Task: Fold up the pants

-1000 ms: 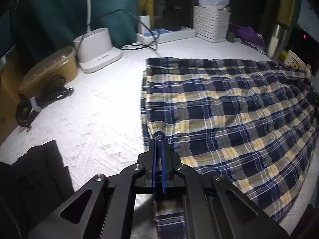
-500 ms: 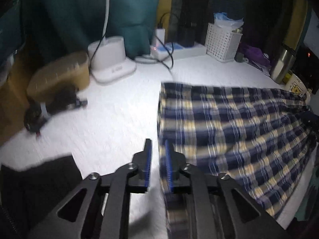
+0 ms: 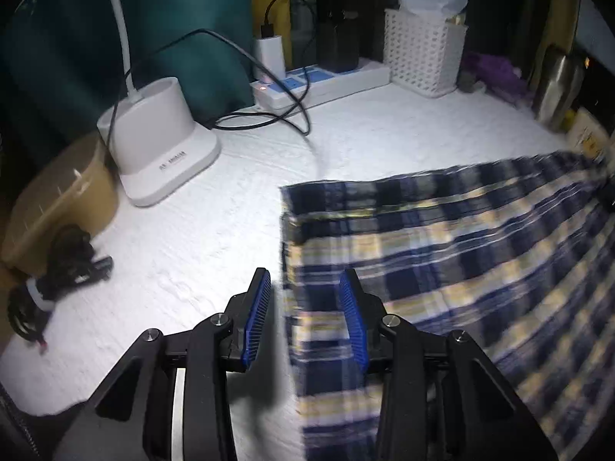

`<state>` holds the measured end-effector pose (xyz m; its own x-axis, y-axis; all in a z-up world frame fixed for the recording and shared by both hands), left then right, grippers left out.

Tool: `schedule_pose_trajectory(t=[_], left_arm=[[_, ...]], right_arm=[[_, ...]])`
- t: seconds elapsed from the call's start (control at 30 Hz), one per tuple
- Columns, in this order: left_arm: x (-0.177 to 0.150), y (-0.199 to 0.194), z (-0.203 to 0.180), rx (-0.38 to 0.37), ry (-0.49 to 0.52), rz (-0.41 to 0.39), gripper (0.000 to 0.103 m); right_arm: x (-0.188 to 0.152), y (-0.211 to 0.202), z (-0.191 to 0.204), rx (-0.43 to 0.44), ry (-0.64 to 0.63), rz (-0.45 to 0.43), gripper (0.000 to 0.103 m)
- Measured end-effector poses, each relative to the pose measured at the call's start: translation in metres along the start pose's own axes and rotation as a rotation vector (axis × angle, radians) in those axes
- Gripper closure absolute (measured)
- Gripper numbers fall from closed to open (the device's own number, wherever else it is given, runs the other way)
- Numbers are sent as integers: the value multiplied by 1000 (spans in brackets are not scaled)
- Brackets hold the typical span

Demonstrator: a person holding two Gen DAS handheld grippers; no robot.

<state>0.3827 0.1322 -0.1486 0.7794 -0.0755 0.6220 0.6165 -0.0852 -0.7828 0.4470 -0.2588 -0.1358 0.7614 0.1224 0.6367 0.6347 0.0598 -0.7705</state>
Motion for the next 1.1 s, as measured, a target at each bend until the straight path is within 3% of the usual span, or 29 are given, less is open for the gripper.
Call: schedule_pose_trajectory(t=[0.13,0.2,0.3,0.5,0.73,0.9,1.1], left_arm=[[6,4,7,32,15,-21,75],[8,6,11,48,16,-34,75],[12,8,14,51,6,-41,74],[15,-10,17,109,-31,-56,75],[5,-66,-14,-11,-47,-140,75],[-19,-77,-65,-98,-14,-114,75],[-50,-79,-100,-160,-26,-63,75]], right_arm=[[11,17,2,7,10,30,23],[17,27,6,26,11,47,13],[21,32,13,11,-6,56,8],[16,6,13,-3,1,27,8],[-9,-34,42,33,-95,-7,8],[-39,-37,67,40,-168,20,8],[-65,-44,59,16,-166,39,8]])
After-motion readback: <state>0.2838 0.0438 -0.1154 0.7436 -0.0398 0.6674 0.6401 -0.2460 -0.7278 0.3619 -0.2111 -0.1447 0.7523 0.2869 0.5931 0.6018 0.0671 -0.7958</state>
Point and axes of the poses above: each gripper's, at about its wrist camera, not at the fingertips, and y roughly the way its jaws point, z to its left, x to its top, the point moved 4 cm from there along y, roughly the way its jaws point, and after that the axes turned 6 degrees about -x, right-handed, at the moved point
